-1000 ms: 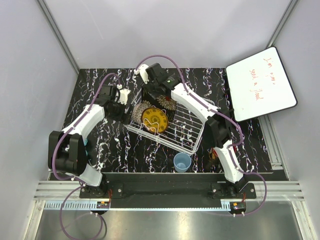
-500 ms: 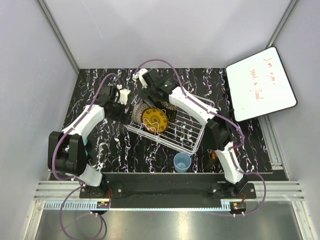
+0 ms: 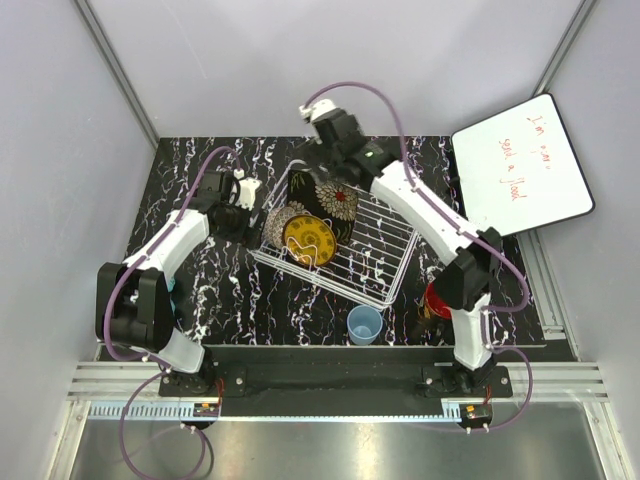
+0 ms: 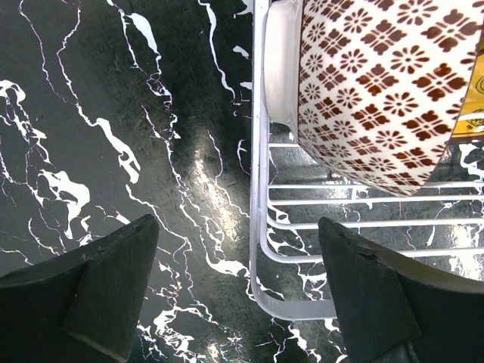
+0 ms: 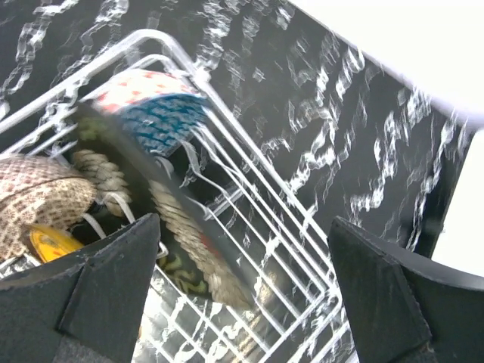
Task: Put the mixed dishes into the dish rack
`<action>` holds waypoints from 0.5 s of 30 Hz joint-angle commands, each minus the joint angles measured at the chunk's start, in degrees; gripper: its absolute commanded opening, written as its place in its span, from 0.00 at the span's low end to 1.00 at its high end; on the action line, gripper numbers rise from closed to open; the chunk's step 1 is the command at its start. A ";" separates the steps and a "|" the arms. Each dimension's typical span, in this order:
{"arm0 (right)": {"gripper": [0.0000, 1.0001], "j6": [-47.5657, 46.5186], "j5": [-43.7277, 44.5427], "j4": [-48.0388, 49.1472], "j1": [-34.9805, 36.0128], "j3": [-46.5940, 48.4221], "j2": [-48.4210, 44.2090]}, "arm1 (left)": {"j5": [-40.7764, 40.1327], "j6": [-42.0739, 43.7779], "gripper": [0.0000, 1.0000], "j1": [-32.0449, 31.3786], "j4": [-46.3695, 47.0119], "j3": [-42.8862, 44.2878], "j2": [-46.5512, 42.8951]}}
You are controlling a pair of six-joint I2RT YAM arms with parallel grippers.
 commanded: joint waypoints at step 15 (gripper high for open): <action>0.36 31.04 0.93 -8.29 -14.42 -40.28 -27.44 | 0.02 1.12 0.90 2.24 -0.53 -0.60 -2.12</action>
